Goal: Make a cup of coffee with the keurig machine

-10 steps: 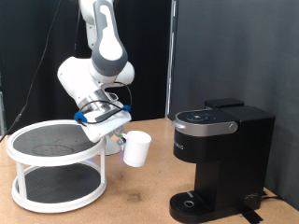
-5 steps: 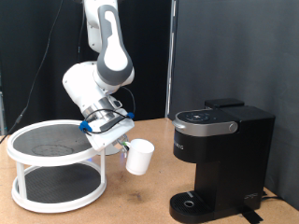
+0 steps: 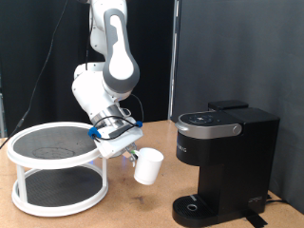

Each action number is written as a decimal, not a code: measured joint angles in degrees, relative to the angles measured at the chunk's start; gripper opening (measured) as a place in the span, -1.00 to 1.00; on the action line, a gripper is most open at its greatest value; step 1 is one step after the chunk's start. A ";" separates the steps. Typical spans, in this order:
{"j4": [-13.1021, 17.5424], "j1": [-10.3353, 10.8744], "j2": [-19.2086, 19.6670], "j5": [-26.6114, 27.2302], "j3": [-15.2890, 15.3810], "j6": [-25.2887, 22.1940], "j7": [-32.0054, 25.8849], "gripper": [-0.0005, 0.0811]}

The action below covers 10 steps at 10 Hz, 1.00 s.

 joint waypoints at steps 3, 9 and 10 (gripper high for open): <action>0.97 0.57 1.39 3.66 2.29 0.09 -1.88 -0.99; 4.48 2.24 6.62 14.56 7.63 3.64 -7.81 -0.99; 5.26 2.56 7.68 16.47 8.34 3.85 -8.87 -0.99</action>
